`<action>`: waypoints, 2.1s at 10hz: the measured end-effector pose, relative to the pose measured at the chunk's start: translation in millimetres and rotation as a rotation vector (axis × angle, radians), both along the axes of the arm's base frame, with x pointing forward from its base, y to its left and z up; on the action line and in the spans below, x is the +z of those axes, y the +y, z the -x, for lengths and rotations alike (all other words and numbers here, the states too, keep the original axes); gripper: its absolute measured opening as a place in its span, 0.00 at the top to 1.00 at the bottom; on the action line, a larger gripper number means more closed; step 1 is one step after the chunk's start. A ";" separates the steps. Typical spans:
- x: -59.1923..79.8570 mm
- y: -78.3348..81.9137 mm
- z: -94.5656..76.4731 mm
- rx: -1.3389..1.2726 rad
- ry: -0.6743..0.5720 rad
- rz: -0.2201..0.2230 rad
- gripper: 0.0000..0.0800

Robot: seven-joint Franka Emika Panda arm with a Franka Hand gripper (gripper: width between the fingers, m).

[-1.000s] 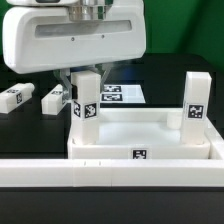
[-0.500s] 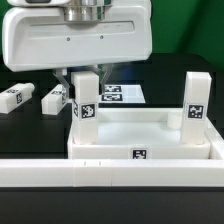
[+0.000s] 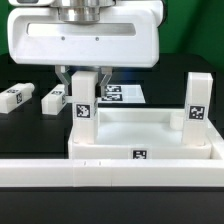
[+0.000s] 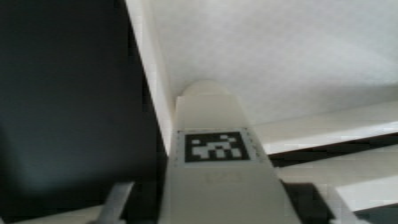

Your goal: Assemble desk

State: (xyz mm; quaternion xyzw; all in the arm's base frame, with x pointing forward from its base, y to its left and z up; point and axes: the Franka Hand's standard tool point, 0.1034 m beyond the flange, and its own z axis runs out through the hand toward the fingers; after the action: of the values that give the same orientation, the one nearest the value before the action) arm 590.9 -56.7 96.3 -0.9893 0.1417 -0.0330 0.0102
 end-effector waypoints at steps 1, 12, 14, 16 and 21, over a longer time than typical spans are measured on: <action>0.3 -3.1 1.0 -0.084 0.007 0.001 0.63; 30.6 6.1 21.1 -0.203 -0.009 -0.030 0.19; 33.1 10.3 24.6 -0.194 -0.009 -0.033 0.19; 32.1 10.8 24.9 -0.194 -0.007 -0.032 0.19; 25.4 33.1 44.6 -0.376 -0.004 -0.076 0.19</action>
Offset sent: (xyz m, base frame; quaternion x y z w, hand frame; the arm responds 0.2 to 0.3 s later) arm 0.0011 0.0020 0.0000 -0.0080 -0.0004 0.1283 0.9917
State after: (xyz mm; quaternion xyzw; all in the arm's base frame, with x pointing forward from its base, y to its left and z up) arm 546.3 -23.6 121.7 -0.9443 0.3251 -0.0307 0.0413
